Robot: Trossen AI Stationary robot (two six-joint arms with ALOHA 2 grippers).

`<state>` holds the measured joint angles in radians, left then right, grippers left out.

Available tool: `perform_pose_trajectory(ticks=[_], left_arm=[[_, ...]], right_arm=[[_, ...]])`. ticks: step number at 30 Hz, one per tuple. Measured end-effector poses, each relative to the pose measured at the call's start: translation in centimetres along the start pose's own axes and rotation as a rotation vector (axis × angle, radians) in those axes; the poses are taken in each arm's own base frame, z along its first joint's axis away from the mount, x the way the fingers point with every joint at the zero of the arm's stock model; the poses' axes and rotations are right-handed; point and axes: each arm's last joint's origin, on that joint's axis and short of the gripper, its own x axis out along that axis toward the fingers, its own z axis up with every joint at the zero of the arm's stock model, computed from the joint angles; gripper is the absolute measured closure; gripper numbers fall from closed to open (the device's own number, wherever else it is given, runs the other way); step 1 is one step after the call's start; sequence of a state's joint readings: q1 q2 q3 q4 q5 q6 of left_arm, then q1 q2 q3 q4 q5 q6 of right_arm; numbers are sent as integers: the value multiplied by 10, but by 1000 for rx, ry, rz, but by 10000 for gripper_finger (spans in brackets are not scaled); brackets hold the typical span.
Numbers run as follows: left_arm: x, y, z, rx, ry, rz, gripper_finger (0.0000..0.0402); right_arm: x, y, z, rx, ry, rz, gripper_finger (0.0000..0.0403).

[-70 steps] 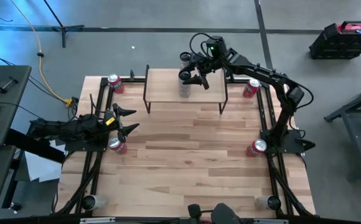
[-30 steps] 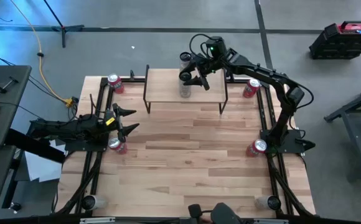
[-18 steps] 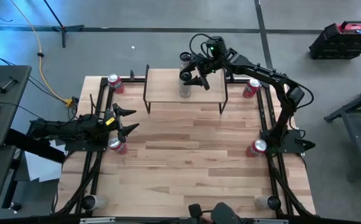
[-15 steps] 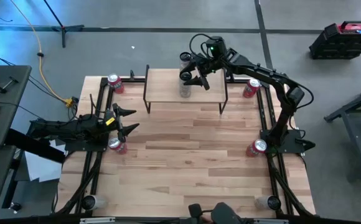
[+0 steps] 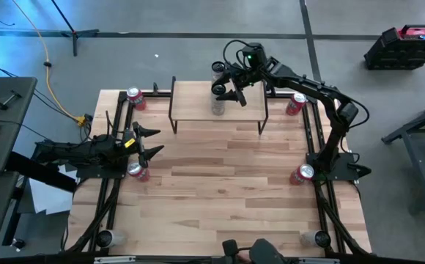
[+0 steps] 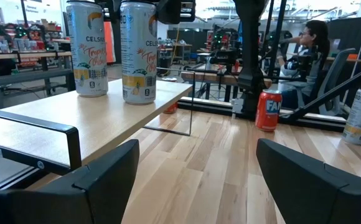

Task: Place canned beverage on shelf
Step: Put the middle white soda can aligned with the other white soda can on the shelf

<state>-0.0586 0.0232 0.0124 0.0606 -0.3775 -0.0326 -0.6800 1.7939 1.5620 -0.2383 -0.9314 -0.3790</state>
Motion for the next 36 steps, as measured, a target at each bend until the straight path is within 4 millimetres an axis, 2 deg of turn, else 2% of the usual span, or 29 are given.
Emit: perform_pose_trajectory(ticks=[13,36], left_arm=[[0,0,0,0,0,0,88],[0,0,0,0,0,0,88]], right_arm=[[0,-2,1,-3,11,-59,123],[-3,1,4,25,5,-51,123]])
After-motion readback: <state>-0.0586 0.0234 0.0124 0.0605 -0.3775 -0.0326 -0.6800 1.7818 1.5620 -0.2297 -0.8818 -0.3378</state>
